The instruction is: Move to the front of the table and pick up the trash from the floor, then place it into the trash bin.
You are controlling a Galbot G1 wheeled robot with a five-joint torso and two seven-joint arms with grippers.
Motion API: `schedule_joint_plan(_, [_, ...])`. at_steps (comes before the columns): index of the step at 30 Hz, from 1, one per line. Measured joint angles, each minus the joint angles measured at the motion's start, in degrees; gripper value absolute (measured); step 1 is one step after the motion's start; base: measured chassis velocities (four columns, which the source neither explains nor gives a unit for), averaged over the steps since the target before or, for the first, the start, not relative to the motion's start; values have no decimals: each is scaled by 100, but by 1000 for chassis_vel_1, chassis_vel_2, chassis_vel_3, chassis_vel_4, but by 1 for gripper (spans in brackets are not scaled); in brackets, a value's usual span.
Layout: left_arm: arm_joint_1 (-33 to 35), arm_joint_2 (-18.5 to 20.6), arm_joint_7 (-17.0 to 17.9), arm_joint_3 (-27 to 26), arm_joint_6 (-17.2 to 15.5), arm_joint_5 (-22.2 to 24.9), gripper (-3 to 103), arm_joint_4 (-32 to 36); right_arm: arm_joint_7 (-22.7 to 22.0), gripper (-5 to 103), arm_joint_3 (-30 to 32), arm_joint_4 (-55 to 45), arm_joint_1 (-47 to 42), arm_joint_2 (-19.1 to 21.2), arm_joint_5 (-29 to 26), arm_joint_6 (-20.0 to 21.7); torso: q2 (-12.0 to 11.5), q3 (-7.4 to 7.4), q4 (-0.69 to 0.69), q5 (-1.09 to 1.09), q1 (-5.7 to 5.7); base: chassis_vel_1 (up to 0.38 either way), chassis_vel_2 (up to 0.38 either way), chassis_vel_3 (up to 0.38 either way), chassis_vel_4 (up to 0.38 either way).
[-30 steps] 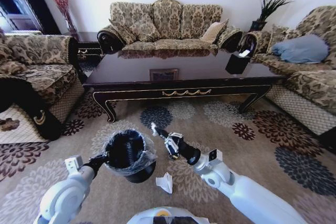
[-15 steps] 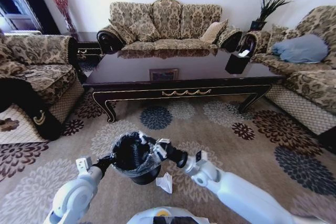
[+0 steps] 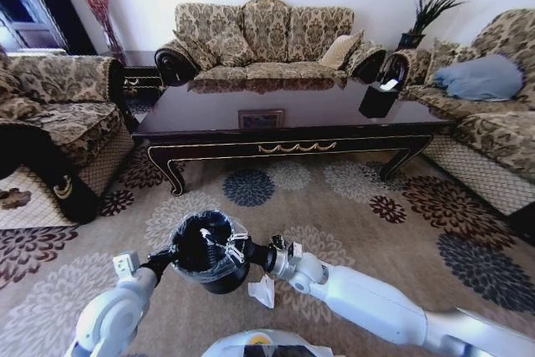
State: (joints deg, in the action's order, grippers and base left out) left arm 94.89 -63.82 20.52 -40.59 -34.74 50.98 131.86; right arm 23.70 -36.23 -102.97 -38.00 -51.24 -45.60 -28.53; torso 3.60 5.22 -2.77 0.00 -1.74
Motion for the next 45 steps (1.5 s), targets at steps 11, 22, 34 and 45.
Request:
schedule_joint_plan(11, [5,47,25,-126,8,72,4,64,-45,45,264,12,-115,123,119,0,0,0,1,0,0,0,0,0,0])
schedule_joint_plan(22, [-242,504,426,-505,-81,800,4,57,-918,89,2216,-424,-1541,746,213,227,0,0,-4,1,0,0,0,0,0])
schedule_joint_plan(34, [-178,642,540,-1571,-160,1579,4,549,-2849,100,3027,-267,-2712,943,1190,1225,0,-1,-1,1,0,0,0,0,0])
schedule_joint_plan(45, [-119,676,649,-2224,-163,2038,4,755,-3474,100,2121,433,-2470,624,960,1967,0,0,1,0,0,0,0,0,0])
